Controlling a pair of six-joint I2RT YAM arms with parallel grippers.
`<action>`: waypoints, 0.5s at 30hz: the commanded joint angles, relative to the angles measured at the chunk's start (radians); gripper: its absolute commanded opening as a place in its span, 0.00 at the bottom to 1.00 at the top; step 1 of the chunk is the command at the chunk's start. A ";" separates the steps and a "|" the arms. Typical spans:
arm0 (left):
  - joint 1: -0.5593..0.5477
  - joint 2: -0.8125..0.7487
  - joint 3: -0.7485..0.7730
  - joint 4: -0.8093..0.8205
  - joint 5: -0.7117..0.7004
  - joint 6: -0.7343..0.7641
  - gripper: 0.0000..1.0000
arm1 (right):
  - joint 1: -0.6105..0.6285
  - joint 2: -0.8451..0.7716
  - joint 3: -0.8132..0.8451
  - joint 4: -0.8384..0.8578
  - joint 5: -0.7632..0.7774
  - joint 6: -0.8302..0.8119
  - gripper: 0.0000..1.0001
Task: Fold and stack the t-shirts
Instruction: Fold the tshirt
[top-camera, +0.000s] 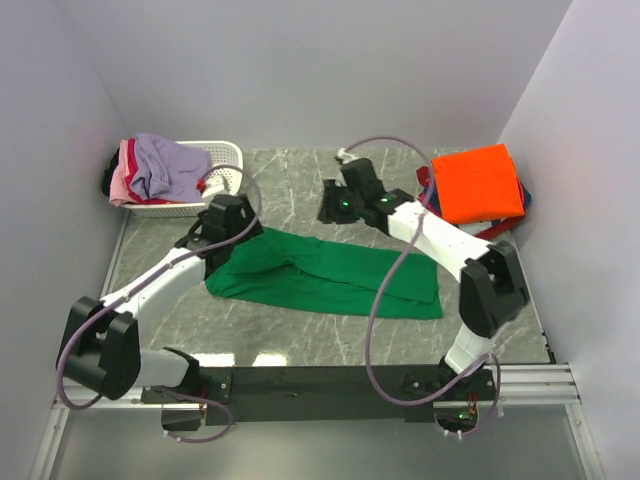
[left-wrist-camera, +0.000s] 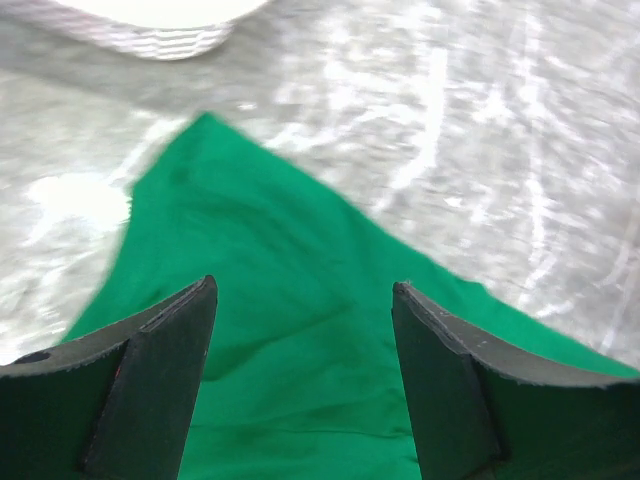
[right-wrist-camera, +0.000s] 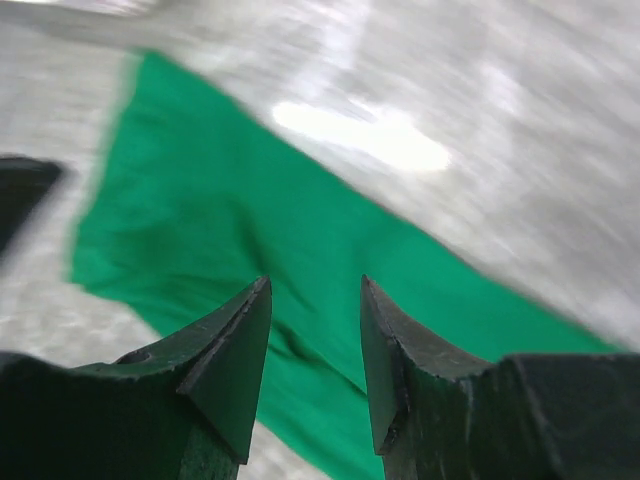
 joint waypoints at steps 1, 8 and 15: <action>0.071 -0.044 -0.063 -0.012 0.069 -0.012 0.77 | 0.075 0.130 0.128 0.078 -0.111 -0.036 0.48; 0.134 -0.179 -0.141 -0.018 0.095 -0.044 0.77 | 0.151 0.338 0.257 0.103 -0.174 -0.034 0.48; 0.167 -0.219 -0.163 -0.030 0.131 -0.052 0.78 | 0.188 0.439 0.316 0.089 -0.165 -0.036 0.47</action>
